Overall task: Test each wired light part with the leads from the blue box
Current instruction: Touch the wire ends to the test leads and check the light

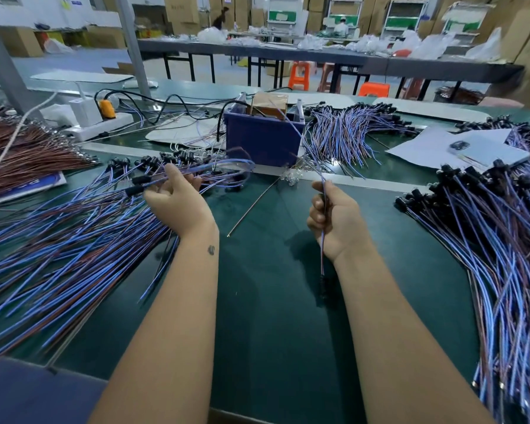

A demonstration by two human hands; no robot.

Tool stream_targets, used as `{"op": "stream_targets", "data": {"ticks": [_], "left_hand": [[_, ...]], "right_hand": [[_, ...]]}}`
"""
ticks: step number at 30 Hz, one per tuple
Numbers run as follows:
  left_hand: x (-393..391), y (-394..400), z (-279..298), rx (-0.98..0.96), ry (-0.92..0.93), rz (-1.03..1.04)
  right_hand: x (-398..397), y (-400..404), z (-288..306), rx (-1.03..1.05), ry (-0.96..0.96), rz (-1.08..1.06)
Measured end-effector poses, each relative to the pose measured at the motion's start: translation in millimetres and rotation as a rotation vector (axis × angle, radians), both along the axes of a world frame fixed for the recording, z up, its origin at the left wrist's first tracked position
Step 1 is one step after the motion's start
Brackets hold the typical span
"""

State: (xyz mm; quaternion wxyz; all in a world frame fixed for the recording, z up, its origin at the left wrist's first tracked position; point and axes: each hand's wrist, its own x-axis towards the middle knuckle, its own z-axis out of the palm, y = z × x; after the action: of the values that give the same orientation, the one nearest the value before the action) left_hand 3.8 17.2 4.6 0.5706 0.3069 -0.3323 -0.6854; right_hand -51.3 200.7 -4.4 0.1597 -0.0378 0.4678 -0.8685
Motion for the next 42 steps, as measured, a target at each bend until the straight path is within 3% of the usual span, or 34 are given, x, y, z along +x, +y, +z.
{"op": "stream_targets", "data": {"ticks": [3, 5, 9, 17, 19, 22, 26, 29, 36, 39, 42], "left_hand": [[-0.7, -3.2, -8.1, -0.163, -0.421, -0.004], [0.3, -3.8, -11.6, -0.29, -0.614, -0.135], [3.3, 5.0, -13.1, -0.603, -0.911, -0.218], [10.8, 5.9, -9.8, -0.886, -1.344, -0.25], [12.8, 4.2, -9.8, -0.906, -1.305, -0.186], [12.7, 6.9, -6.1, -1.009, -1.056, -0.078], [2.9, 33.1, -2.4, -1.017, -0.73, -0.373], [-4.0, 52.5, -7.7, -0.986, -0.639, -0.596], [-12.9, 59.4, -15.6, -0.737, -0.396, -0.735], [-15.4, 57.0, -14.3, -0.635, -0.36, -0.718], [-17.1, 47.9, -14.3, -0.607, -0.386, -0.575]], "right_hand": [[0.6, -0.1, 0.8, -0.012, -0.011, 0.014], [0.6, 0.1, 0.8, -0.019, -0.012, 0.018], [1.3, -0.2, 1.6, 0.014, 0.024, -0.018], [7.8, -4.3, 5.0, 0.095, 0.087, -0.092], [9.4, -5.8, 4.7, 0.1, 0.111, -0.108], [10.8, -8.5, 3.6, 0.12, 0.134, -0.124], [13.3, -17.5, 0.0, 0.194, 0.193, -0.1], [16.8, -26.3, -3.0, 0.257, 0.268, -0.083], [13.7, -32.6, -11.5, 0.558, 0.482, -0.149], [11.4, -43.1, -10.5, 0.6, 0.506, -0.119], [6.3, -55.2, -7.8, 0.657, 0.541, -0.134]]}}
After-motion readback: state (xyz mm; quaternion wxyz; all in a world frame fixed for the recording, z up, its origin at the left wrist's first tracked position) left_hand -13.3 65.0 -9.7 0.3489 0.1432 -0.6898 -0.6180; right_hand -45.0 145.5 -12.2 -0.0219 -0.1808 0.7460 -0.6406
